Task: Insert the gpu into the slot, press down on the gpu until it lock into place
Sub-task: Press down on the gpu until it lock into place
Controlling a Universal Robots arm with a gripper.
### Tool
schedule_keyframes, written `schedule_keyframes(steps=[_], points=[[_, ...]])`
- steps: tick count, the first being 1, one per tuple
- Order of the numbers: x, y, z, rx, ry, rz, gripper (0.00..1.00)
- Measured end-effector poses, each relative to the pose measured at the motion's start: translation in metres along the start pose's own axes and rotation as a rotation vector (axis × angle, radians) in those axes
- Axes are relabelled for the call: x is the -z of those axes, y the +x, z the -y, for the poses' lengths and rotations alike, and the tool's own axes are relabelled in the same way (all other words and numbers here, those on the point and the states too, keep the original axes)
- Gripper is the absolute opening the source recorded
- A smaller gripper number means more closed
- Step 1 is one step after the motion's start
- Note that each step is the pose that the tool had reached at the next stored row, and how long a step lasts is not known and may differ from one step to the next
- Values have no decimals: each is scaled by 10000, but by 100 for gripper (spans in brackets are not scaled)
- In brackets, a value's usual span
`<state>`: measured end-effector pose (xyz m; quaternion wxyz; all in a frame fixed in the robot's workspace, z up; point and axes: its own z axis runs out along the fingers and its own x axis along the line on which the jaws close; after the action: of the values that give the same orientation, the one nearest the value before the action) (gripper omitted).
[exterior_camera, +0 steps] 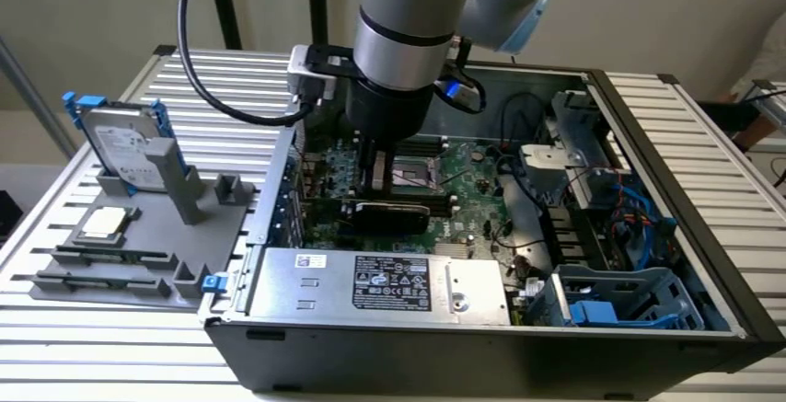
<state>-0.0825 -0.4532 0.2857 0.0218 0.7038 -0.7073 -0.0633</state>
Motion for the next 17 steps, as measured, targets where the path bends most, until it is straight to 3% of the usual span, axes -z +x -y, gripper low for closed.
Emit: schedule_keyframes(steps=[17], points=[[-23,-11,4,2,21,-1,11]])
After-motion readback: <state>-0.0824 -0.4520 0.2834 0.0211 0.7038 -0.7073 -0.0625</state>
